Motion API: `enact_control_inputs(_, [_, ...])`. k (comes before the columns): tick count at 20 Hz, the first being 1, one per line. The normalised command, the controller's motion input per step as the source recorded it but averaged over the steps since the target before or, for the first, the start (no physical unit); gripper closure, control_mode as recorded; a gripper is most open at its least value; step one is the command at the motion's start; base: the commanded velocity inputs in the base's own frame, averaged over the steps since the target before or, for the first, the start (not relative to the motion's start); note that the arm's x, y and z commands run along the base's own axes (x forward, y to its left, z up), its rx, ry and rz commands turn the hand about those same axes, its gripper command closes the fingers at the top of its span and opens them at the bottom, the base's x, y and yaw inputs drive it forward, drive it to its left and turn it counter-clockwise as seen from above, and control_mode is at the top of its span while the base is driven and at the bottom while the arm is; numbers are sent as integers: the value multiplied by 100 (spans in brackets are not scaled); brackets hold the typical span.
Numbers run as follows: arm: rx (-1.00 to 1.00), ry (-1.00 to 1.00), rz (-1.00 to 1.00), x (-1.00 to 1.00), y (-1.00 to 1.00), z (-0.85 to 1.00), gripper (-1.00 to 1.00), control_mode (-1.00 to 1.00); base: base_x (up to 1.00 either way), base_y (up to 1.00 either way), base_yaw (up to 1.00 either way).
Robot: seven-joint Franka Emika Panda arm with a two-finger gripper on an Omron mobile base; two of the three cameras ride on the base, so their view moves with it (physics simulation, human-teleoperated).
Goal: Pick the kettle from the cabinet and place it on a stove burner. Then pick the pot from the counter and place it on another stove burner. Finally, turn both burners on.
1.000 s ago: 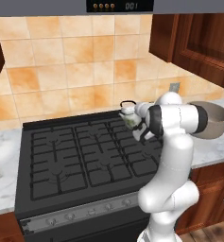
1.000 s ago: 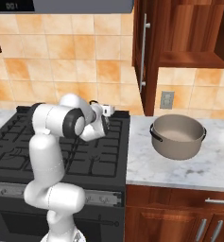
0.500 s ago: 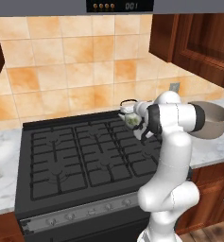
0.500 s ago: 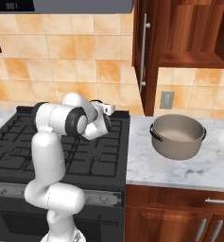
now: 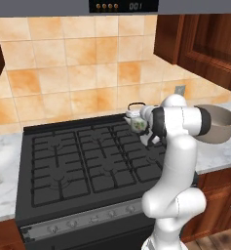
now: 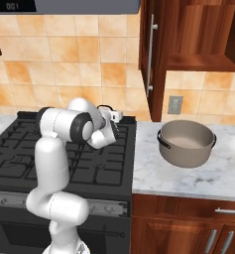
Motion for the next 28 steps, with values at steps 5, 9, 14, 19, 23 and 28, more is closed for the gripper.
enact_control_inputs(5, [0, -3, 0, 0, -7, -6, -100, -100, 0, 0, 0])
enact_control_inputs(9, [0, -1, 0, 0, -9, -3, -100, -100, 0, 0, 0])
enact_control_inputs(14, [0, 0, 0, 0, -10, -6, -100, -100, 0, 0, 0])
enact_control_inputs(19, [0, 0, 0, 0, -16, -2, -100, -100, 0, 0, 0])
enact_control_inputs(23, [0, -1, 0, 0, -9, 0, -100, -100, 0, 0, 0])
enact_control_inputs(28, [0, -1, 0, 0, -6, 0, -100, -100, 0, 0, 0])
